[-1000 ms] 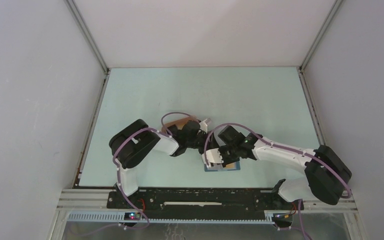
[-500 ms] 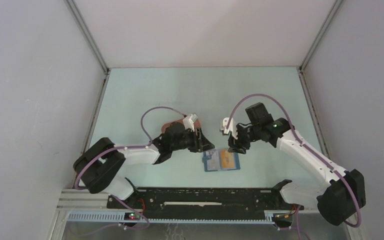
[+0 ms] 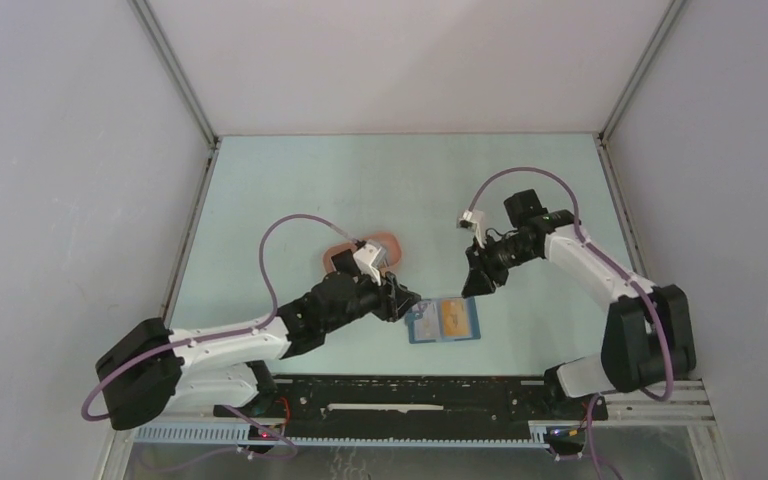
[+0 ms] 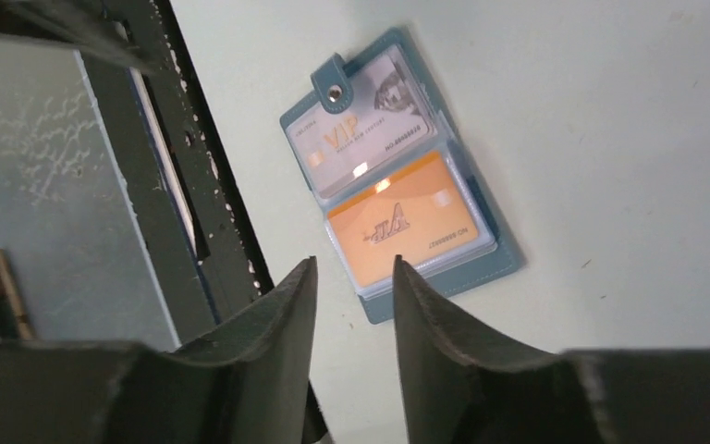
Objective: Put the credit cards into the card holder
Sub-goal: Insert the credit card into the card holder, then close the card holder at the center of the board.
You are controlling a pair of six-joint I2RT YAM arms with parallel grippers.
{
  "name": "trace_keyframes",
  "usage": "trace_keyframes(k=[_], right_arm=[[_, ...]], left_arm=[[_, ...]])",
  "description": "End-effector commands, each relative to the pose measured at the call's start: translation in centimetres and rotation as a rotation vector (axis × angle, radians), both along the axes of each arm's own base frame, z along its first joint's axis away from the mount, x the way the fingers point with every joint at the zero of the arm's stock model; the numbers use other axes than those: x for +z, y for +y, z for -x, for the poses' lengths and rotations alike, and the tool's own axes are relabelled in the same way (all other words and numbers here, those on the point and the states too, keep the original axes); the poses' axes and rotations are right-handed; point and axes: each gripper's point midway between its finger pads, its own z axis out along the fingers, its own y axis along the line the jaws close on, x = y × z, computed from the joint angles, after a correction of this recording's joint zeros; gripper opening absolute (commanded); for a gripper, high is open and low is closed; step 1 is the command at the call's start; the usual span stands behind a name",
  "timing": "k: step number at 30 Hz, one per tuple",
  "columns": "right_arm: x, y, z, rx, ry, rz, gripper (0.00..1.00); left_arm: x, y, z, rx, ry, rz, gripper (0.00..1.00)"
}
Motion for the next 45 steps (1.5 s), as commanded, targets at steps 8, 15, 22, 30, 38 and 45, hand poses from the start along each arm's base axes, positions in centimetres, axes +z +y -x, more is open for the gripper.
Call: trace_keyframes(k=[8, 15, 22, 30, 38, 45], right_arm=[[-7.1, -0.5, 0.1, 0.012, 0.255, 0.296, 0.28], [-9.5, -0.6, 0.5, 0.036, 0.294, 0.394, 0.24], [-10.3, -0.8, 0.4, 0.032, 0.306, 0.432, 0.22], [-10.4, -0.8, 0.4, 0.03, 0.308, 0.436, 0.22], [-10.3, -0.8, 0.4, 0.031, 0.303, 0.433, 0.22], [-10.1, -0.7, 0.4, 0.034, 0.297, 0.429, 0.22]], left_arm=[[-3.2, 2.9, -1.0, 0.129, -0.095, -0.221, 0.83], [-3.9, 1.7, -0.1, 0.085, -0.05, -0.218, 0.84], [-6.4, -0.3, 0.6, 0.099, -0.018, -0.394, 0.79], [-8.0, -1.1, -0.3, 0.196, -0.023, -0.569, 0.7], [-9.7, -1.3, 0.3, 0.159, 0.02, -0.636, 0.62], [-10.2, -0.8, 0.2, 0.186, 0.033, -0.671, 0.45]])
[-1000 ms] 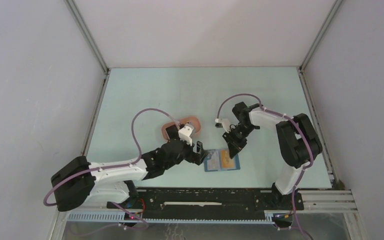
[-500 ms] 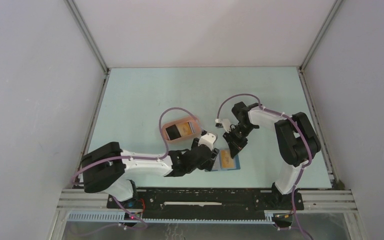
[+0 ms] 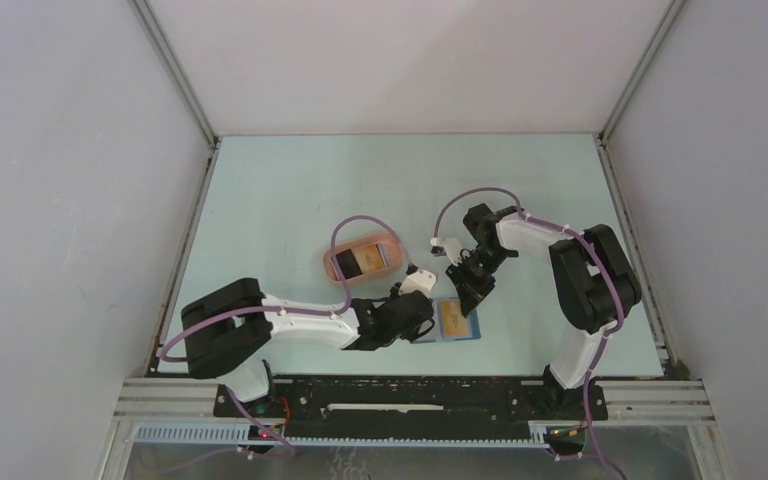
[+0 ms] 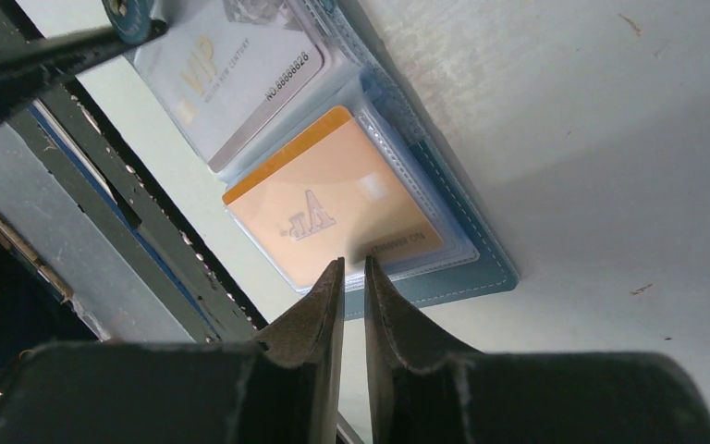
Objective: Put the credit cards into the card holder
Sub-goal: Close the card holder at the center of the board.
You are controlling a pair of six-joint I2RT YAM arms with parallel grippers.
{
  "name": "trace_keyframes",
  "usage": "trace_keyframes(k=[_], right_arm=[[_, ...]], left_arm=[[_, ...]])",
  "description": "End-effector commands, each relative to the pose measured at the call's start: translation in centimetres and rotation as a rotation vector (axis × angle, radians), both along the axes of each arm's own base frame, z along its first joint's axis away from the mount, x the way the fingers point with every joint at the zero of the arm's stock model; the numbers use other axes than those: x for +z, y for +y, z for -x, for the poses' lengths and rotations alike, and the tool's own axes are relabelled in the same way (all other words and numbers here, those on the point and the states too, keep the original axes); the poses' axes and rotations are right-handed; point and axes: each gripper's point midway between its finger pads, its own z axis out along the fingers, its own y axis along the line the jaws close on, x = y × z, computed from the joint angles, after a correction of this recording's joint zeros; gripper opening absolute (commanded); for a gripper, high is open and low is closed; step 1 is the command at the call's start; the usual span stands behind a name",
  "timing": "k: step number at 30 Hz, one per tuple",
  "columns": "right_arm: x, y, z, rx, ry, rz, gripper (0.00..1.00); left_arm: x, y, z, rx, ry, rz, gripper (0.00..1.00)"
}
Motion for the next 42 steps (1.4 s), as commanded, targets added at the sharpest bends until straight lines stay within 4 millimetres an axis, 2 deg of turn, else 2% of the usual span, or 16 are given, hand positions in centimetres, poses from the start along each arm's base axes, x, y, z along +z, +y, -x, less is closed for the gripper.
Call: trace_keyframes(k=[1, 5, 9, 10, 14, 17, 25, 28, 32, 38, 42], right_arm=[[0.1, 0.2, -0.9, 0.011, -0.038, 0.013, 0.21], [0.3, 0.3, -0.9, 0.016, -0.047, 0.007, 0.21], [1.0, 0.5, -1.1, 0.018, -0.067, -0.016, 0.21], [1.3, 0.6, -1.2, 0.018, -0.075, -0.026, 0.21], [3.4, 1.1, -1.6, 0.008, -0.125, -0.097, 0.22], [5.0, 1.3, -2.0, -0.006, -0.168, -0.152, 0.24], [4.1, -0.1, -2.7, -0.093, -0.126, -0.133, 0.24], [4.0, -0.8, -3.3, -0.146, -0.108, -0.136, 0.24], [4.5, -1.0, -3.5, -0.184, -0.085, -0.176, 0.24], [4.5, -1.5, -3.7, -0.224, -0.048, -0.199, 0.24], [4.8, -2.1, -4.2, -0.252, -0.056, -0.215, 0.24]], left_arm=[[1.6, -0.7, -1.1, 0.049, -0.037, 0.015, 0.41], [2.3, -0.8, -1.2, 0.055, -0.05, 0.036, 0.27], [2.7, -1.0, -1.2, 0.051, -0.053, 0.065, 0.03], [2.9, -1.0, -1.1, 0.051, -0.054, 0.076, 0.0], [4.0, -1.0, -1.0, 0.061, -0.063, 0.148, 0.0], [5.6, -1.3, -1.1, 0.066, -0.087, 0.24, 0.0], [9.2, -2.2, -1.7, 0.04, -0.139, 0.386, 0.0], [10.0, -3.5, -1.7, -0.003, -0.129, 0.434, 0.0], [10.7, -6.8, -1.0, -0.114, -0.08, 0.506, 0.0], [9.0, -12.0, 1.4, -0.282, 0.08, 0.561, 0.0], [8.2, -14.2, 3.0, -0.343, 0.188, 0.62, 0.0]])
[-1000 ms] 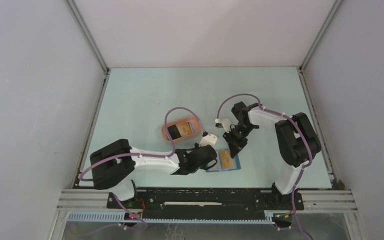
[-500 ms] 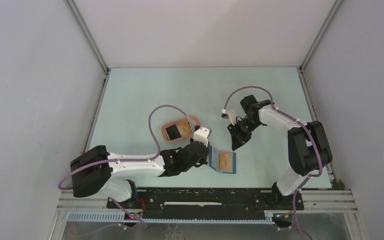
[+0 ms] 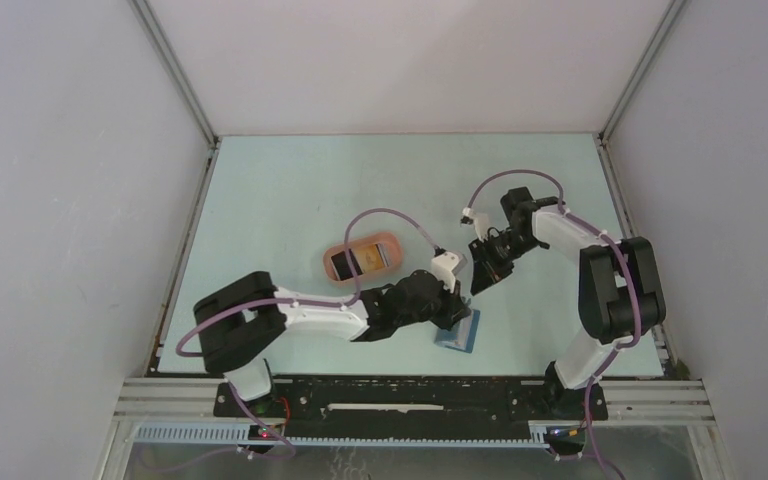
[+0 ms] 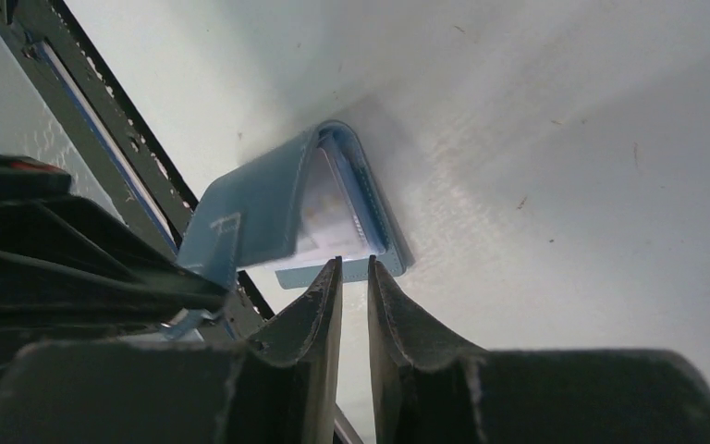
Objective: Put the credit cards into the card holder
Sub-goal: Close the card holder at the center of the board.
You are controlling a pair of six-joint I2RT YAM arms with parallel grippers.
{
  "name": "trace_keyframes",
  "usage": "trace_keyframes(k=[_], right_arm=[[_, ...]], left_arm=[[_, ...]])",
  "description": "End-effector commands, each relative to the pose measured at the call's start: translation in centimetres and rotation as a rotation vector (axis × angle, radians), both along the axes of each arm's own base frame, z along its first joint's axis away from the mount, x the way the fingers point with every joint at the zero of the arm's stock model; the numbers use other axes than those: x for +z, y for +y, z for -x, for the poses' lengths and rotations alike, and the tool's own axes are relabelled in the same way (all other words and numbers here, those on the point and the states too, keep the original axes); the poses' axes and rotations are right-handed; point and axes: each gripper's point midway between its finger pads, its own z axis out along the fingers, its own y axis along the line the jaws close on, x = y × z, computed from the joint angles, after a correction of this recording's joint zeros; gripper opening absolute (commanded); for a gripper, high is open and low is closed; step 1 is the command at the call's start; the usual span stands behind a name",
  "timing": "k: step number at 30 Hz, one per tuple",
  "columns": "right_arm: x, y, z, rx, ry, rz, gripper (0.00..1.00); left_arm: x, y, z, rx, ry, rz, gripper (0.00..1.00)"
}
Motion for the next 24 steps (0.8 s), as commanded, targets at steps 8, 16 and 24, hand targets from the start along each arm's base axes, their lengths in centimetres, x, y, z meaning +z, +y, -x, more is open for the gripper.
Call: trace_keyframes(k=[8, 16, 24], right_arm=[[1.5, -0.8, -1.0, -0.062, -0.008, -0.059, 0.24], [2.6, -0.6, -0.9, -0.055, -0.03, -0.1, 0.25], [3.9, 1.9, 1.1, 0.033, 0.037, -0.234, 0.24]], left_arm=[[-1.5, -5.1, 3.7, -0.208, 0.223, 0.092, 0.15], [0.2, -6.1, 4.4, -0.273, 0.243, 0.153, 0.42], [4.4, -4.3, 5.7, -0.351, 0.151, 0.248, 0.57]])
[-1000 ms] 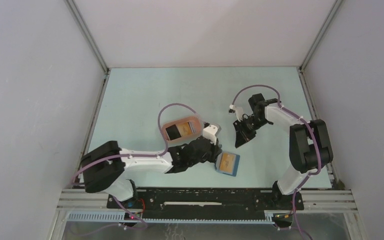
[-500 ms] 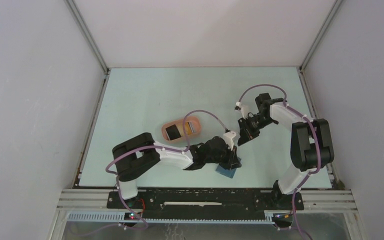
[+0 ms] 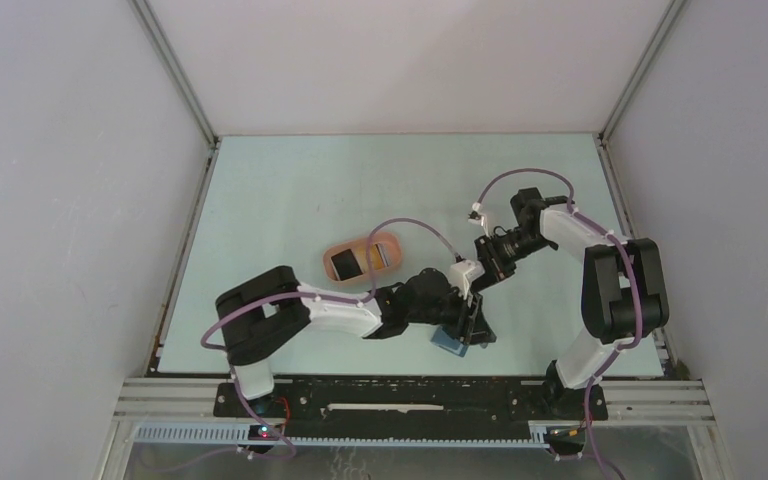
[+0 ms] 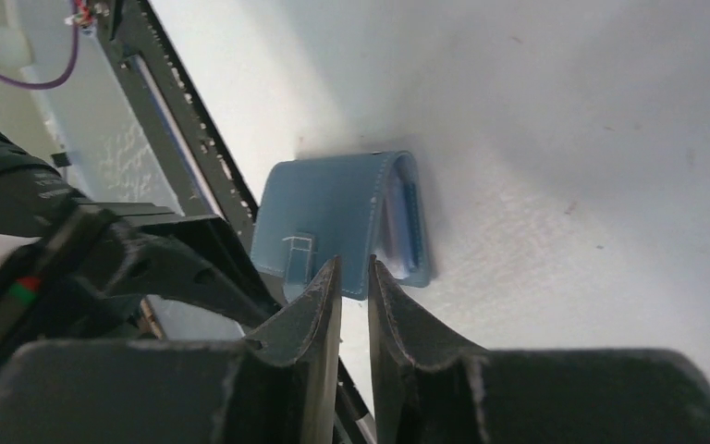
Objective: Put the credit cards into the card holder
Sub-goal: Close the card holder at the center of the board.
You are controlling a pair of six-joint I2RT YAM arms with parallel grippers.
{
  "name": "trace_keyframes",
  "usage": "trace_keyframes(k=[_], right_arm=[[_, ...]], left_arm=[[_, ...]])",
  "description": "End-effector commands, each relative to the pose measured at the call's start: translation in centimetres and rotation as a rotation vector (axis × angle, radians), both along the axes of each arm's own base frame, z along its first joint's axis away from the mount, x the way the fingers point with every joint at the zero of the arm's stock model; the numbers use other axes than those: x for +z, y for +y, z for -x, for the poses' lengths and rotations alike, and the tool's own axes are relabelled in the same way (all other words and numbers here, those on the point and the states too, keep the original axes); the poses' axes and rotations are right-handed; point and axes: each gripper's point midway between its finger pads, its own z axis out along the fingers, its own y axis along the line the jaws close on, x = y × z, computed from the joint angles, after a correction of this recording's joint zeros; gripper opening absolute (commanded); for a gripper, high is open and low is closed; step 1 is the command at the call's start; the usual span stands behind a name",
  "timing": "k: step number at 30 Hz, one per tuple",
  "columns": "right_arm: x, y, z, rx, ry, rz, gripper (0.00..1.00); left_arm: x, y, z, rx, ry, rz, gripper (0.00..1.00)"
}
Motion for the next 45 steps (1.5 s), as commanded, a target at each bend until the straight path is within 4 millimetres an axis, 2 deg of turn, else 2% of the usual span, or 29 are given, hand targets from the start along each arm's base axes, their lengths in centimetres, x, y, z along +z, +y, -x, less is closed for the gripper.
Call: trace_keyframes(k=[1, 5, 8, 12, 15, 19, 24, 31, 40, 45], right_arm=[[2.1, 2.1, 1.3, 0.083, 0.009, -0.102, 0.24], [1.1, 3.1, 2.1, 0.141, 0.023, -0.063, 0.23], [0.6, 3.5, 2.6, 0.177, 0.018, -0.036, 0.22], [-0.6, 3.7, 3.3, 0.23, 0.012, 0.039, 0.22], [-2.2, 3.1, 3.4, 0.256, -0.005, 0.137, 0.21], [-4.6, 1.7, 3.4, 0.282, -0.026, 0.282, 0.2], [-6.4, 0.1, 3.6, 0.297, -0.013, 0.387, 0.19], [-6.9, -0.3, 3.7, 0.318, -0.031, 0.443, 0.19], [-7.0, -0.1, 3.9, 0.336, -0.039, 0.457, 0.19], [-7.0, -0.1, 3.9, 0.337, -0.038, 0.457, 0.19]], left_arm=[[6.3, 0.5, 0.7, -0.07, -0.1, 0.175, 0.57], [8.6, 2.5, 0.9, -0.072, -0.176, 0.213, 0.59], [8.7, 4.7, 0.1, -0.016, -0.232, 0.186, 0.59], [5.8, 8.3, -2.3, 0.125, -0.268, 0.061, 0.59], [3.7, 10.4, -3.6, 0.219, -0.269, 0.0, 0.59], [2.9, 11.8, -4.5, 0.311, -0.281, 0.013, 0.66], [1.2, 10.4, -4.0, 0.271, -0.22, 0.002, 0.69], [-1.6, 7.9, -3.1, 0.213, -0.083, -0.013, 0.69], [-4.5, 7.5, -2.9, 0.24, 0.097, -0.054, 0.69], [-6.4, 7.8, -2.1, 0.261, 0.231, -0.086, 0.64]])
